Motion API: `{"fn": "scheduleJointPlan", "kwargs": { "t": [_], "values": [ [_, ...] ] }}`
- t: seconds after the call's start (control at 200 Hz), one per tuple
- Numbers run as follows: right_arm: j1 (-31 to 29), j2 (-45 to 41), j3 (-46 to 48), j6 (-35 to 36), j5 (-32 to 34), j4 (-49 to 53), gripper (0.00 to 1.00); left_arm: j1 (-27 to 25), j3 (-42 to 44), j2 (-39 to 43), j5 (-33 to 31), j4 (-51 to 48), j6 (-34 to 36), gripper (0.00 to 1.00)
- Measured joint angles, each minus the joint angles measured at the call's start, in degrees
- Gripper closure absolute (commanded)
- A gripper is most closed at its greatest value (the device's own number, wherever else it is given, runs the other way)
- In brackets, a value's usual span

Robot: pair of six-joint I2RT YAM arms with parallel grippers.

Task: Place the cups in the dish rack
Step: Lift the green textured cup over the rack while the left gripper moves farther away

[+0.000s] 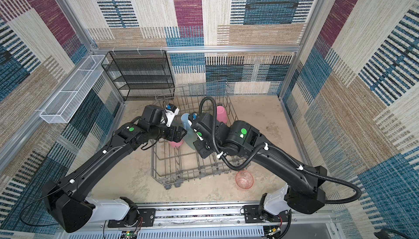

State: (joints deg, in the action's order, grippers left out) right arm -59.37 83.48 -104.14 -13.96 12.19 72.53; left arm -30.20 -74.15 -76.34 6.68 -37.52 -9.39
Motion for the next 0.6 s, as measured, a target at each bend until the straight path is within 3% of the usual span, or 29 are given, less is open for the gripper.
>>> {"fn": "scheduleJointPlan", "kwargs": {
  "t": [0.336,0.601],
  "values": [
    [13.9,4.4,2.0,3.1,-0.8,-11.3,1.0,5.5,0.6,2.8,4.2,1.6,-3.1,0.08],
    [18.5,6.3,1.8,4.1,-6.9,-24.5,1.0,7.1,-0.2,3.5,4.2,2.1,-5.1,0.06]
  ]
}}
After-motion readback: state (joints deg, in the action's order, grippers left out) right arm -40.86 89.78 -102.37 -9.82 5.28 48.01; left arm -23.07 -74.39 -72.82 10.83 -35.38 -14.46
